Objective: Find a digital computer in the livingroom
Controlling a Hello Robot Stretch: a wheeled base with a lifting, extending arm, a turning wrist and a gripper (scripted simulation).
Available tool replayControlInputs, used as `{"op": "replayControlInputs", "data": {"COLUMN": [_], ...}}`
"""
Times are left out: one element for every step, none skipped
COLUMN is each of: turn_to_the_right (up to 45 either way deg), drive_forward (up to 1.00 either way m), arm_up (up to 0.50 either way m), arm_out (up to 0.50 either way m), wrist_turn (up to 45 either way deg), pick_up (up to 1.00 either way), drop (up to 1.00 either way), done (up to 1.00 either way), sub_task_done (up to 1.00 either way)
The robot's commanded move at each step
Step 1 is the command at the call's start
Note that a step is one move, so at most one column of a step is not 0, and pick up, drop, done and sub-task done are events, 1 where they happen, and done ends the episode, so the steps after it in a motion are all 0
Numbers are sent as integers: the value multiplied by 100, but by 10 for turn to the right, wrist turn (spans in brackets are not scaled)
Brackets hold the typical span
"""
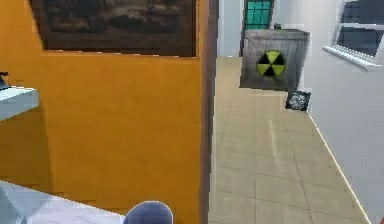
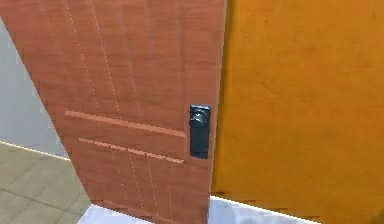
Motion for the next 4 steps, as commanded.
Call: {"op": "replayControlInputs", "data": {"turn_to_the_right": [0,450,0,-120], "drive_forward": [20,0,55,0], "arm_up": [0,0,0,0], "arm_out": [0,0,0,0], "wrist_turn": [0,0,0,0], "pick_up": [0,0,0,0], "drop": [0,0,0,0], "done": [0,0,0,0], "sub_task_done": [0,0,0,0]}}
